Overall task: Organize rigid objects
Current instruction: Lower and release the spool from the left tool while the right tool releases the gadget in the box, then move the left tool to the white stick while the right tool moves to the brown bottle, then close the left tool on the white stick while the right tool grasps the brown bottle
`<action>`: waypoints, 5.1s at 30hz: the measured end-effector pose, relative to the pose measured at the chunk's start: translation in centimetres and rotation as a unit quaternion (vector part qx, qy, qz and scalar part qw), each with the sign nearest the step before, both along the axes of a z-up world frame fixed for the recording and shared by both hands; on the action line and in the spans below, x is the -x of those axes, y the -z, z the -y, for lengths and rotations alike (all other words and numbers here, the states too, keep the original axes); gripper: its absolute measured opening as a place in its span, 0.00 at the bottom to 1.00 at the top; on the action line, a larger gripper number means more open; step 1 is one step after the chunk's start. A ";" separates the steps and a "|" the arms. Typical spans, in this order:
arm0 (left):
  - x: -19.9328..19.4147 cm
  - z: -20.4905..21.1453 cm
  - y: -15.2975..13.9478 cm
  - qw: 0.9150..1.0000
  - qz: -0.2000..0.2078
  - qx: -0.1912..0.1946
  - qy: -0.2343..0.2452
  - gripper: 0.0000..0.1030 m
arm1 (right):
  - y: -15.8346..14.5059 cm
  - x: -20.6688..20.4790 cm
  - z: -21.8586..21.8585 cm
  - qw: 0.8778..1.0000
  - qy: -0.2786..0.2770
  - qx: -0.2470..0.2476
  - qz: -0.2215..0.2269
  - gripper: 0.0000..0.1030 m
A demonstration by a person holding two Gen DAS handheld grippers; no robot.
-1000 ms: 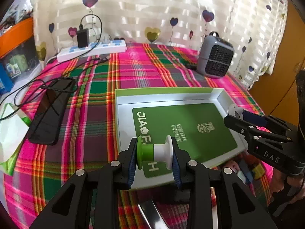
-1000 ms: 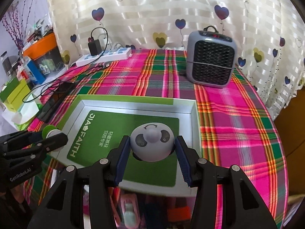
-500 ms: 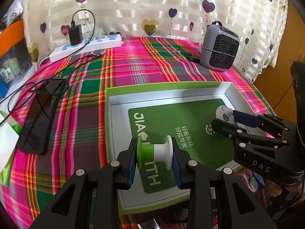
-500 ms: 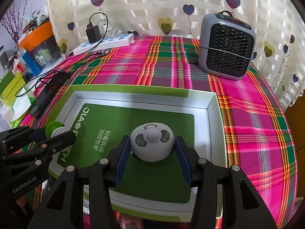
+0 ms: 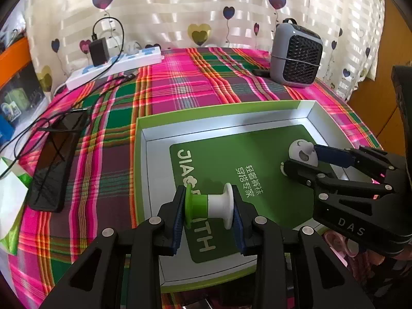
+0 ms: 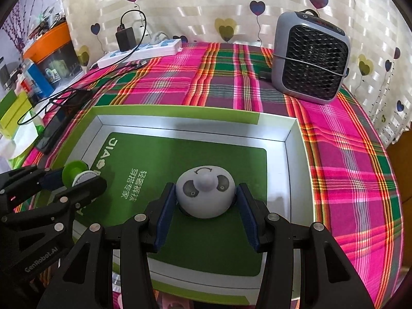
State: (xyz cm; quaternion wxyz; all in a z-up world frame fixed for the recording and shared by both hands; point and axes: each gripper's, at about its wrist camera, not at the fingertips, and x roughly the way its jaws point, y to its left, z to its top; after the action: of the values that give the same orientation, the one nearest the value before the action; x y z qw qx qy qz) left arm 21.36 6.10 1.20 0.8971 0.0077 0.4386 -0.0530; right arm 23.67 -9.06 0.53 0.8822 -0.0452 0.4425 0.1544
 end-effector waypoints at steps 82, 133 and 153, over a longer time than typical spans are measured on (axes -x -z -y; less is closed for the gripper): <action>14.0 -2.8 0.1 0.998 -0.011 0.055 -0.038 0.40 | -0.2 11.8 9.3 0.997 0.068 -0.036 0.027 0.56; 11.5 -2.7 0.8 0.997 -0.014 -0.004 -0.076 0.25 | 0.7 10.1 9.4 0.997 0.070 -0.005 0.015 0.36; 11.8 -2.9 0.8 0.997 -0.011 0.003 -0.078 0.21 | 0.8 10.2 9.4 0.997 0.070 -0.004 0.016 0.32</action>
State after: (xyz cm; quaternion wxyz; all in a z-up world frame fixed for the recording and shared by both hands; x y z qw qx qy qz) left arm 9.58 8.99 0.38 0.8938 -0.0301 0.4472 0.0156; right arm 13.49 -18.50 -0.22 0.8980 -0.0135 0.4299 0.0931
